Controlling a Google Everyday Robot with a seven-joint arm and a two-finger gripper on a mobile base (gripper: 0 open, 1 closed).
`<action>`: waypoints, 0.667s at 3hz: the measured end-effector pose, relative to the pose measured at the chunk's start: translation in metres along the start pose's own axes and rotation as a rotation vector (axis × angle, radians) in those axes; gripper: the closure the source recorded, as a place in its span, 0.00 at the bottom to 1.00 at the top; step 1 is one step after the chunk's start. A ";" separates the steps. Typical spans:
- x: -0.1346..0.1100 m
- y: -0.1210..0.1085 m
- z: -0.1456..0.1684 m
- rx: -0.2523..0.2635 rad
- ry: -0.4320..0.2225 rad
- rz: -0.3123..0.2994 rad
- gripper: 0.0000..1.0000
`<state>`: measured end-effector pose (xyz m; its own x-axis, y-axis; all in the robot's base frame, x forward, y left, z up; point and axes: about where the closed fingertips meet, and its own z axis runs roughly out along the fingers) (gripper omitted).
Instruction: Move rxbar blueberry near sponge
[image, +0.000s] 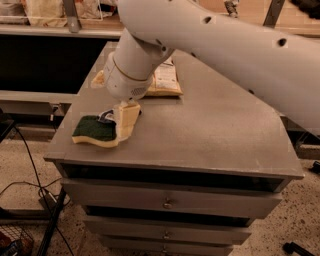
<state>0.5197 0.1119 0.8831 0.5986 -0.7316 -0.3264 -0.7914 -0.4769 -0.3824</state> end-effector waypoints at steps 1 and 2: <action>0.002 0.009 -0.012 0.024 -0.025 0.023 0.00; 0.007 0.034 -0.043 0.076 -0.092 0.091 0.00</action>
Offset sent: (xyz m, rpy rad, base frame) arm -0.0663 -0.1103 0.0549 0.3239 0.0945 -0.1762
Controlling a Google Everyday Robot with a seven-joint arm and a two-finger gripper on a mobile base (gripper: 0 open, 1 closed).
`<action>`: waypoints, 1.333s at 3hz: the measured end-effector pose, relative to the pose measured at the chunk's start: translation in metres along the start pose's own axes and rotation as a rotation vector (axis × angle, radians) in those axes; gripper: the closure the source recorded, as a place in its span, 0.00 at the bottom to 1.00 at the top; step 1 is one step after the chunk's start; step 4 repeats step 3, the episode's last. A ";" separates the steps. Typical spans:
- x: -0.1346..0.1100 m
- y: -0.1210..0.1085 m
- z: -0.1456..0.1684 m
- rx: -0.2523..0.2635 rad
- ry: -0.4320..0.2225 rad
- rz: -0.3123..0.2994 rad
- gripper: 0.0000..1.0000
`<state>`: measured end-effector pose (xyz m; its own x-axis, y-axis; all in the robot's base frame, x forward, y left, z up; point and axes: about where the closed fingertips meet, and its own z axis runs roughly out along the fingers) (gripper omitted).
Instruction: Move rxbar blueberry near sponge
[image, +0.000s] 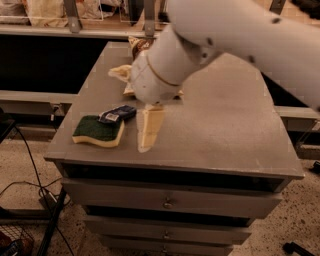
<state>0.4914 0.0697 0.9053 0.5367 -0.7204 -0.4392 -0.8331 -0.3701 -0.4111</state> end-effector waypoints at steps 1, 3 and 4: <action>0.014 0.029 -0.031 0.074 -0.090 0.091 0.00; 0.019 0.040 -0.055 0.125 -0.145 0.166 0.00; 0.019 0.040 -0.055 0.125 -0.145 0.166 0.00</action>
Offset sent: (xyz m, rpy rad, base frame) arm -0.0220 -0.0421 0.0077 0.1381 0.0366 -0.0751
